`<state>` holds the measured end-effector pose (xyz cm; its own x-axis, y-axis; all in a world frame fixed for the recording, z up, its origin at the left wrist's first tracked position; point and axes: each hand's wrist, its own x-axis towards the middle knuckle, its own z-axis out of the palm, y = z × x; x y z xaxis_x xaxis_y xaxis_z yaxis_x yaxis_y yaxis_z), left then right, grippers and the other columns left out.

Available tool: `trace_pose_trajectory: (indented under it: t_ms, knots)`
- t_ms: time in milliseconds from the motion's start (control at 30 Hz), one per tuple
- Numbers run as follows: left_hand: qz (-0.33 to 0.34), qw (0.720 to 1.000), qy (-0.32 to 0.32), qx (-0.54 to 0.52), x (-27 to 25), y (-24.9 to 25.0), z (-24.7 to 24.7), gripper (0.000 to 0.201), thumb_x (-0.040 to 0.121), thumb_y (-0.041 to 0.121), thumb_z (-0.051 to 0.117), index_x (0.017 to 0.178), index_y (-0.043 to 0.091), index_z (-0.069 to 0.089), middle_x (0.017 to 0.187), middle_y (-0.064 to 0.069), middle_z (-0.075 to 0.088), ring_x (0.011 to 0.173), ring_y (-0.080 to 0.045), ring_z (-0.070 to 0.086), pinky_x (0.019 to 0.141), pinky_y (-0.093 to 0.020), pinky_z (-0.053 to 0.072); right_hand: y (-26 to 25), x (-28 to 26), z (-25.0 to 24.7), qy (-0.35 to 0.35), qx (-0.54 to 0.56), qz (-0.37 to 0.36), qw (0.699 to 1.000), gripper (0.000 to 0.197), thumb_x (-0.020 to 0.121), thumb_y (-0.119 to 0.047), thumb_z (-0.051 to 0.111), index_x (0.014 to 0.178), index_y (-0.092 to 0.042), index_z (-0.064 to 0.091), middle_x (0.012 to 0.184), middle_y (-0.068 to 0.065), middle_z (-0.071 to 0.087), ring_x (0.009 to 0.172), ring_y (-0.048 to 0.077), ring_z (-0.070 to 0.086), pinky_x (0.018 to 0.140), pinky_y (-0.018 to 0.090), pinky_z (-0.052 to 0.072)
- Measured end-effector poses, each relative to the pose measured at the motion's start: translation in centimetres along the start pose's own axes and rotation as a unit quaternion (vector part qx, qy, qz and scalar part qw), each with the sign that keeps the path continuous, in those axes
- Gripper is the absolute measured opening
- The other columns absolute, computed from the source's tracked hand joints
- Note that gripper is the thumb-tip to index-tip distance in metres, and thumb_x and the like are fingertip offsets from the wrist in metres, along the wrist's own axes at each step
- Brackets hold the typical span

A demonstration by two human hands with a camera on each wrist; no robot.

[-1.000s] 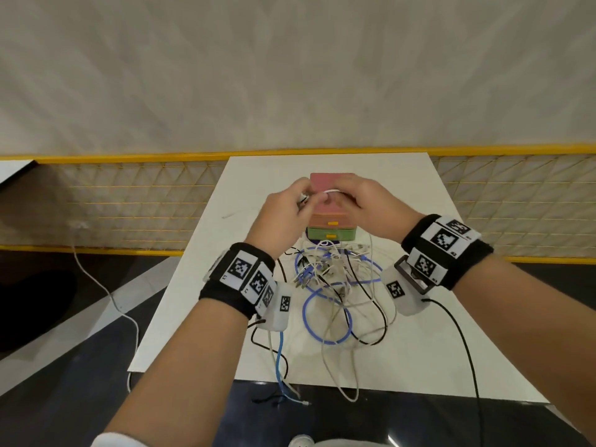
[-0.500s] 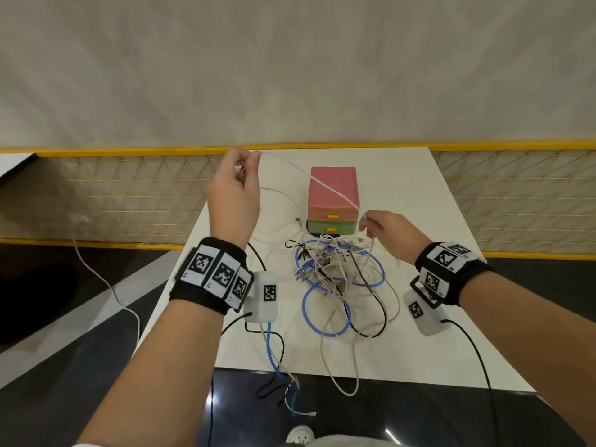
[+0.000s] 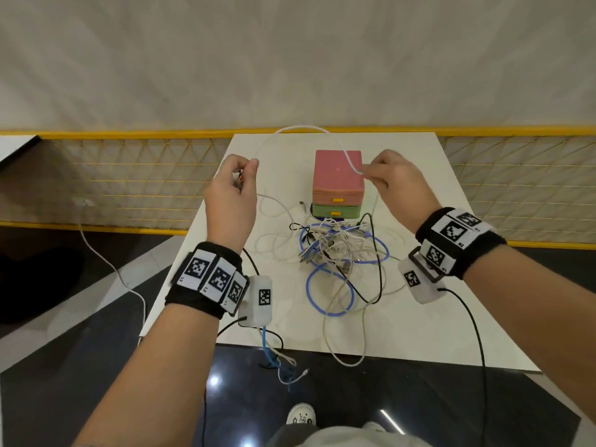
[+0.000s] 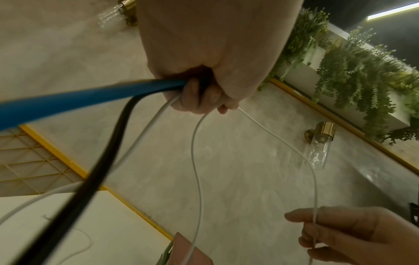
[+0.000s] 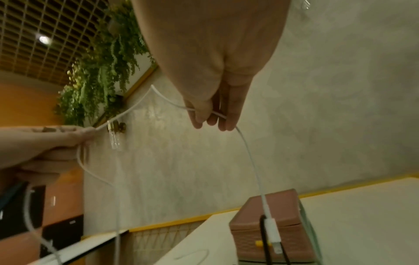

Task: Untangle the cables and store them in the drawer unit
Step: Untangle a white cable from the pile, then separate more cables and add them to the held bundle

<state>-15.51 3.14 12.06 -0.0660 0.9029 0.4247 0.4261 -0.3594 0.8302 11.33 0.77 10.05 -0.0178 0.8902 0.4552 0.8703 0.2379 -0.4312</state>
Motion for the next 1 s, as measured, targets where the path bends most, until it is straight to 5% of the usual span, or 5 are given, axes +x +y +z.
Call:
trace_pose_trajectory:
  t_ms: [267, 433, 567, 800, 1000]
  knots:
    - [-0.016, 1.0, -0.019, 0.008, -1.8, 0.0, -0.5, 0.022, 0.099, 0.031, 0.054, 0.086, 0.014, 0.055, 0.051, 0.006, 0.034, 0.042, -0.009, 0.031, 0.043, -0.017, 0.024, 0.8, -1.5, -0.3, -0.084, 0.025, 0.05, 0.995, 0.021, 0.096, -0.009, 0.05, 0.101, -0.005, 0.07, 0.084, 0.015, 0.062, 0.082, 0.031, 0.06, 0.075, 0.04, 0.05]
    - [-0.027, 0.999, -0.039, 0.007, -2.0, 0.4, -1.2, 0.022, 0.099, 0.034, 0.054, 0.085, 0.016, 0.055, 0.051, 0.009, 0.035, 0.044, -0.007, 0.032, 0.046, -0.021, 0.028, -3.8, -3.5, 0.4, -0.211, 0.278, 0.13, 0.928, 0.016, 0.097, -0.005, 0.048, 0.105, -0.002, 0.062, 0.077, 0.011, 0.064, 0.071, 0.027, 0.069, 0.063, 0.03, 0.06]
    - [-0.021, 0.997, -0.078, 0.017, -2.7, 0.8, -2.1, 0.022, 0.097, 0.036, 0.057, 0.085, 0.017, 0.058, 0.059, 0.002, 0.042, 0.047, -0.007, 0.031, 0.047, -0.023, 0.03, -5.4, -6.9, 3.8, -0.336, 0.29, 0.124, 0.887, 0.016, 0.097, -0.007, 0.05, 0.106, -0.001, 0.062, 0.076, 0.009, 0.067, 0.069, 0.022, 0.069, 0.063, 0.031, 0.06]
    - [-0.034, 0.95, -0.299, 0.085, -6.2, 0.1, -3.4, 0.022, 0.09, 0.04, 0.066, 0.083, 0.019, 0.064, 0.054, 0.01, 0.041, 0.048, -0.006, 0.032, 0.047, -0.017, 0.03, -6.2, -12.9, 9.4, -0.567, 0.112, 0.085, 0.812, 0.032, 0.095, -0.03, 0.055, 0.102, -0.003, 0.069, 0.092, 0.009, 0.071, 0.079, 0.02, 0.068, 0.069, 0.029, 0.057]
    - [-0.045, 0.879, -0.456, 0.131, -8.2, -0.6, -3.6, 0.025, 0.084, 0.039, 0.074, 0.106, 0.038, 0.063, 0.106, -0.008, 0.067, 0.077, -0.021, 0.057, 0.077, -0.032, 0.047, -6.2, -9.1, 6.4, -0.586, 0.021, 0.06, 0.808, 0.033, 0.091, -0.032, 0.058, 0.079, -0.005, 0.071, 0.073, 0.003, 0.074, 0.061, 0.014, 0.069, 0.06, 0.025, 0.057]
